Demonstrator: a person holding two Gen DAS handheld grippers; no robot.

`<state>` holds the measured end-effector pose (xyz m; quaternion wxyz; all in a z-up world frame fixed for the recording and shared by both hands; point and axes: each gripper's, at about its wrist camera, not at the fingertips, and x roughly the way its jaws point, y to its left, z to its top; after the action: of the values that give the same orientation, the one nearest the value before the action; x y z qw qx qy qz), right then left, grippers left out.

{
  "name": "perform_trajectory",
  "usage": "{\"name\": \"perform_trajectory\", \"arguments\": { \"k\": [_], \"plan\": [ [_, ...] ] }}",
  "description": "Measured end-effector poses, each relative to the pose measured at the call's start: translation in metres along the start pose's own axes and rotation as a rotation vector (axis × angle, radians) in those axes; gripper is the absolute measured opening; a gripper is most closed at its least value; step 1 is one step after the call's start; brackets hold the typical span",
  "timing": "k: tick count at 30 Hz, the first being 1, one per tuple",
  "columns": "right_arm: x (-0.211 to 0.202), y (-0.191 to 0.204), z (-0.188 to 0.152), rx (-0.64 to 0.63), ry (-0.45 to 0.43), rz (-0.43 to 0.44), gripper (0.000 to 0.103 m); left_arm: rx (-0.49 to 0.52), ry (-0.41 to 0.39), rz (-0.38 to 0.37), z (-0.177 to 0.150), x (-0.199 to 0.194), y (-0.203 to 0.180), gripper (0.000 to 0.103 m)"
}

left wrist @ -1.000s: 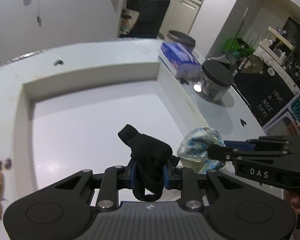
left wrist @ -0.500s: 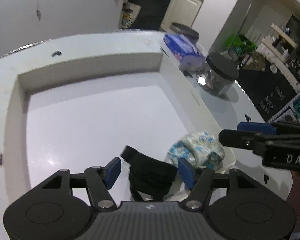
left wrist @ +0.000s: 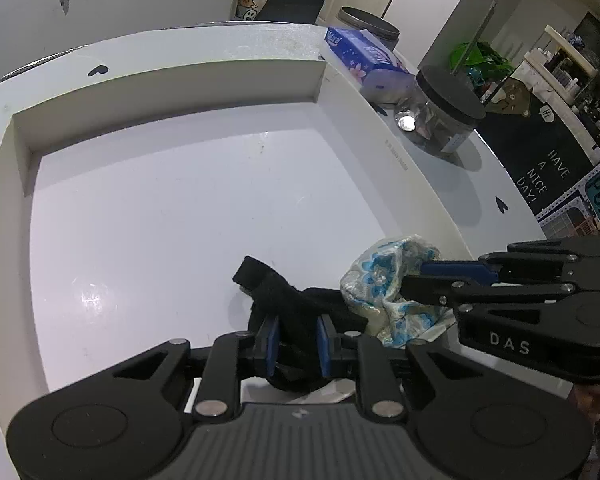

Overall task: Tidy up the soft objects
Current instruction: 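Lower both items into the tray and open both tools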

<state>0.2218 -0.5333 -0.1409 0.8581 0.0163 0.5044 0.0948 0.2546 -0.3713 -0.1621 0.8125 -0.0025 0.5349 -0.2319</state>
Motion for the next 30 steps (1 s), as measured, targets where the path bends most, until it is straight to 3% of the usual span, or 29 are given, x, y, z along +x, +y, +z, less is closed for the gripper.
{"name": "perform_trajectory", "arguments": {
  "k": [4, 7, 13, 23, 30],
  "plan": [
    [0.002, -0.002, -0.003, -0.003, 0.011, -0.008, 0.020, 0.017, -0.020, 0.008, -0.001, -0.006, -0.002, 0.025],
    [-0.004, -0.004, -0.003, 0.015, 0.007, -0.001, 0.024, 0.010, -0.051, 0.011, 0.000, -0.017, -0.001, 0.042],
    [-0.032, -0.009, -0.002, 0.068, -0.059, 0.040, 0.035, -0.010, -0.096, 0.026, -0.002, -0.040, -0.002, 0.060],
    [-0.062, -0.009, -0.012, 0.071, -0.136, 0.009, 0.068, -0.021, -0.144, 0.049, -0.017, -0.065, -0.007, 0.096],
    [-0.079, -0.004, -0.023, 0.070, -0.174, -0.011, 0.084, -0.045, -0.177, 0.085, -0.029, -0.081, -0.005, 0.103]
  ]
}}
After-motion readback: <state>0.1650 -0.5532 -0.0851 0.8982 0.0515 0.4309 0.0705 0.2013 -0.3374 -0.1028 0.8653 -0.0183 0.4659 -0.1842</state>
